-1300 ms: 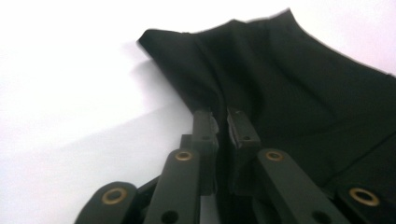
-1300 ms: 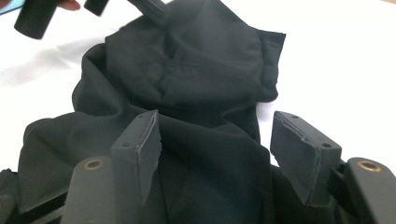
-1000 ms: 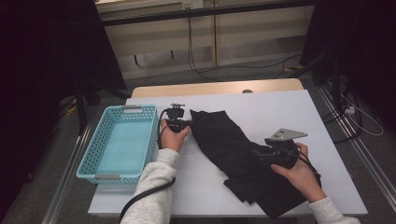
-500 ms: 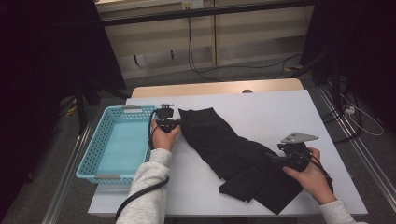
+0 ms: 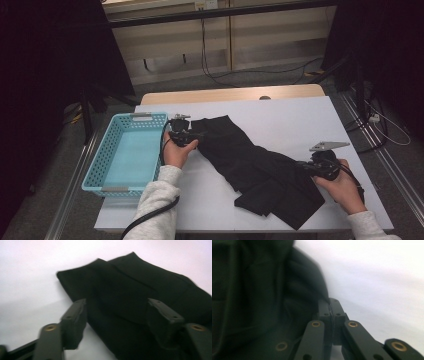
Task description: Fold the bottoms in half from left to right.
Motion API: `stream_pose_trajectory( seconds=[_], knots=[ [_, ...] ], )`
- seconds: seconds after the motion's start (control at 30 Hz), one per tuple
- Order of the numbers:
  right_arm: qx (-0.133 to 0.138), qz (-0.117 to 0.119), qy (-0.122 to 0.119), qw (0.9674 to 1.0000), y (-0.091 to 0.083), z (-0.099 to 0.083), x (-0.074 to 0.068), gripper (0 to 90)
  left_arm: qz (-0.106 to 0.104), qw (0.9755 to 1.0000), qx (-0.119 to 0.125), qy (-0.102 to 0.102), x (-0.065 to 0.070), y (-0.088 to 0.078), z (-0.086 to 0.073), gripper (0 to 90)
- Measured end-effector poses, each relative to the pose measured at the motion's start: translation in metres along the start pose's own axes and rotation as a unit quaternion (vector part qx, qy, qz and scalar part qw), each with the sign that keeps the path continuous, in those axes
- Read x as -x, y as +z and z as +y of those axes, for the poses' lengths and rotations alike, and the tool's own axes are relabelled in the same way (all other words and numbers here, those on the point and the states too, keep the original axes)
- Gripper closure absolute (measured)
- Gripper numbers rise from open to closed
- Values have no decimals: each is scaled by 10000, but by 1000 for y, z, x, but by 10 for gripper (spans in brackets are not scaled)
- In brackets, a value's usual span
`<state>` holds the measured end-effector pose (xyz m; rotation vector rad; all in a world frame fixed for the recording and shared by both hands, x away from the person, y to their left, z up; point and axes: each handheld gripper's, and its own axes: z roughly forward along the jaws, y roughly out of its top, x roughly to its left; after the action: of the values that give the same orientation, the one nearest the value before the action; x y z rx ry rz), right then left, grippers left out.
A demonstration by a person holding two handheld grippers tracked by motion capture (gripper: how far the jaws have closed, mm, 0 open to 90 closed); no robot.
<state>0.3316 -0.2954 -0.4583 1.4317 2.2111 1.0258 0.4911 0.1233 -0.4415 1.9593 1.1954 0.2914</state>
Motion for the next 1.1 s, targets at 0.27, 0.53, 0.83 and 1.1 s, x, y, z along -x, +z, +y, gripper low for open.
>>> stream_pose_trajectory(
  seconds=[0.27,0.53,0.83,1.1],
  knots=[
    [244,-556,204,9979,1,0,20,721,-39,9994,-122,325,9,-8,-9,222],
    [265,-595,-96,9978,-14,-3,3,656,-131,9984,-164,522,18,-11,-21,192],
    [127,-399,-301,9987,-25,-17,-14,700,-178,9976,-155,646,21,-16,-23,180],
    [78,-508,-218,9984,-18,-29,-13,766,-278,9970,-172,706,27,-15,-25,178]
  ],
)
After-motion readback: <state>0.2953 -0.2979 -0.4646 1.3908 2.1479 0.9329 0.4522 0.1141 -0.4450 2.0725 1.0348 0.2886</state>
